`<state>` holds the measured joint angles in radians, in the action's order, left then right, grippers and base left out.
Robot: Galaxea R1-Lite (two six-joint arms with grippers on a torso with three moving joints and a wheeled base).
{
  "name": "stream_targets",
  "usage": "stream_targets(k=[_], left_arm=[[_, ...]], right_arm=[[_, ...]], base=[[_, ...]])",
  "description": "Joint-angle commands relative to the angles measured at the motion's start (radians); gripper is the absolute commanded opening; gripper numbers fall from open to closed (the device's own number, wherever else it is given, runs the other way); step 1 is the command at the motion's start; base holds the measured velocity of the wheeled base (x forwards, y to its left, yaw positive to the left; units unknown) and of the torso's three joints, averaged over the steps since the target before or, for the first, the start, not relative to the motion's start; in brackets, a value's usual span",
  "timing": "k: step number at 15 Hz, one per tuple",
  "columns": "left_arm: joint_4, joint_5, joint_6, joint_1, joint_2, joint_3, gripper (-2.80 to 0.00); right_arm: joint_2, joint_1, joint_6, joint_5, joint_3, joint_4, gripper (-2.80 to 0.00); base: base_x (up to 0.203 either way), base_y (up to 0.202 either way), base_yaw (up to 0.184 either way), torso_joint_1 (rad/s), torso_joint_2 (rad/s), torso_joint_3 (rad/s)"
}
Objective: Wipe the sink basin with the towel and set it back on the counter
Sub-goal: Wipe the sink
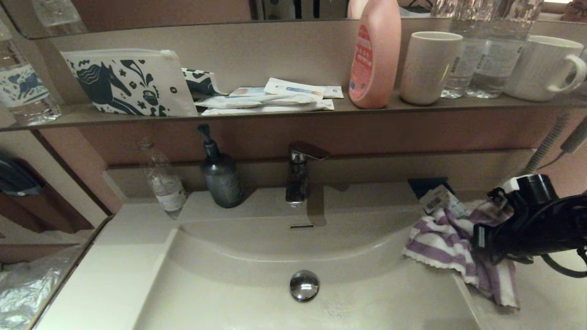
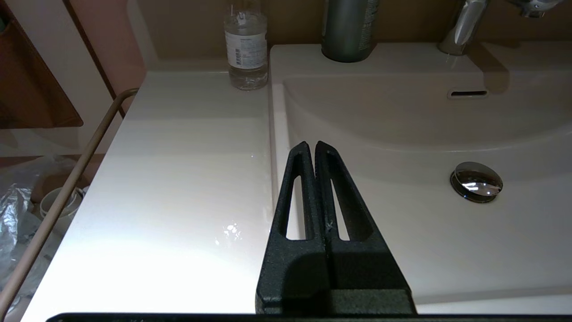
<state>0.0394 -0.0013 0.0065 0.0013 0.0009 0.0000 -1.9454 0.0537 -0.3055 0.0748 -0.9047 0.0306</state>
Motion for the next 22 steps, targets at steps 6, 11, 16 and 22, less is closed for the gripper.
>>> stream_targets(k=[6, 11, 16, 22], left_arm=[[0.001, 0.000, 0.000, 0.000, 0.001, 0.000, -2.80], [0.001, 0.000, 0.000, 0.000, 0.001, 0.000, -2.80], [0.001, 0.000, 0.000, 0.000, 0.001, 0.000, -2.80], [0.001, 0.000, 0.000, 0.000, 0.001, 0.000, -2.80]], right_arm=[[-0.047, -0.059, -0.076, -0.068, -0.129, -0.018, -2.80], [0.058, -0.070, -0.065, -0.069, -0.107, -0.261, -2.80], [0.215, -0.077, -0.008, -0.089, 0.031, -0.431, -2.80], [0.403, -0.113, 0.038, -0.151, 0.301, -0.431, -2.80]], base=[[0.000, 0.000, 0.000, 0.000, 0.00, 0.000], [0.000, 0.000, 0.000, 0.000, 0.00, 0.000], [0.000, 0.000, 0.000, 0.000, 0.00, 0.000], [0.000, 0.000, 0.000, 0.000, 0.00, 0.000]])
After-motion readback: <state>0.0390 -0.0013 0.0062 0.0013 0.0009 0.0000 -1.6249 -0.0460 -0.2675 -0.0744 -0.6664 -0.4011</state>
